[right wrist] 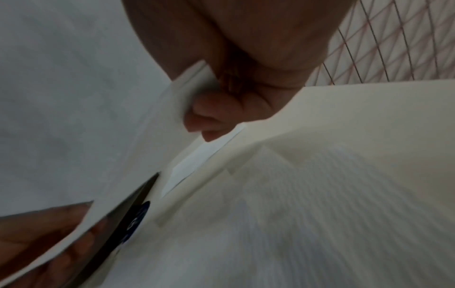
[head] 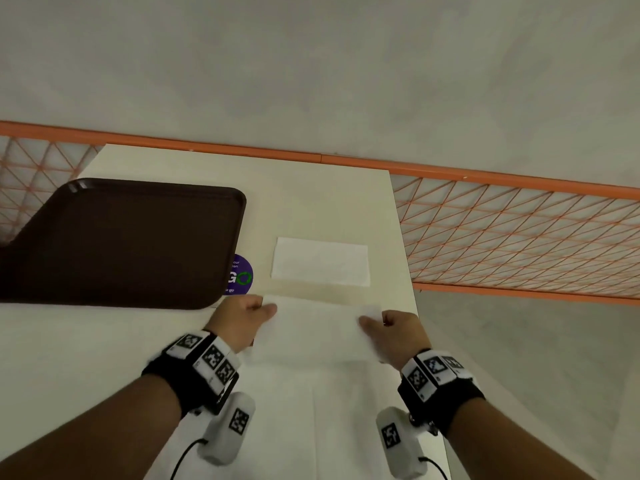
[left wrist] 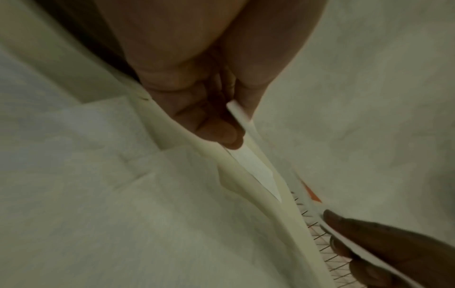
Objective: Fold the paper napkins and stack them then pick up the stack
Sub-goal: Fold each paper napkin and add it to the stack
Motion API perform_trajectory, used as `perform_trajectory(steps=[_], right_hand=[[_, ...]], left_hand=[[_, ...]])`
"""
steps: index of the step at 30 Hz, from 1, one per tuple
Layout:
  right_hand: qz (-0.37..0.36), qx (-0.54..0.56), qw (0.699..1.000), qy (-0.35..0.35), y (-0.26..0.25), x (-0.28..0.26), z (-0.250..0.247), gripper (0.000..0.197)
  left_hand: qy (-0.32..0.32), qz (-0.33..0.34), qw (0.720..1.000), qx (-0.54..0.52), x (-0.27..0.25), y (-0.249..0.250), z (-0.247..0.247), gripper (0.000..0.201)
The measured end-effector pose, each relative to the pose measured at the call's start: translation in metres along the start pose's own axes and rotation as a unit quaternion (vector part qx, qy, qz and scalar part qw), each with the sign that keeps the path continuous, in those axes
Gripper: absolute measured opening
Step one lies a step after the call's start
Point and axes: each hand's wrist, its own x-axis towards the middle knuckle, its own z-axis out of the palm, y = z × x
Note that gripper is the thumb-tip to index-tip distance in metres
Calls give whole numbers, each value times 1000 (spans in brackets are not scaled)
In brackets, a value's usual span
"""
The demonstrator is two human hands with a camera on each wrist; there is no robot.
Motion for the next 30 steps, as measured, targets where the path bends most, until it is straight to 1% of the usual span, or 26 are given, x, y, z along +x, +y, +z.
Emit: perform_trajectory(steps=[2,3,5,7,9,12,16,20,25,30], right_hand=[[-14,-36,999,4,-12,21,-4,39],[-21,-45,999,-7,-18,31,-6,40],[-37,-65,997,-26,-27,52,-8,29],[-43,-90,995,-8,-37,73,-9,20],[-39,-114,992,25,-45,95,-10,24],[-20,-121,992,33,-58,121,-6,24],[-13,-149,987,55,-60,145,0,23],[-14,-182,982,58,-56,158,3,26],[6,-212,976,47,-53,165,4,22],[14,-241,969,58,-49,167,5,26]], left_hand=[[30,34,997,55,22,12,2,25],[39,46,995,82,32,19,3,27],[58,67,989,118,50,28,2,25],[68,78,987,121,71,36,2,22],[88,87,986,115,89,45,2,23],[106,102,981,127,112,55,5,24],[116,100,968,200,133,66,10,26],[121,87,961,233,147,68,13,26],[117,66,950,283,156,63,17,27],[143,42,942,301,162,55,23,27]])
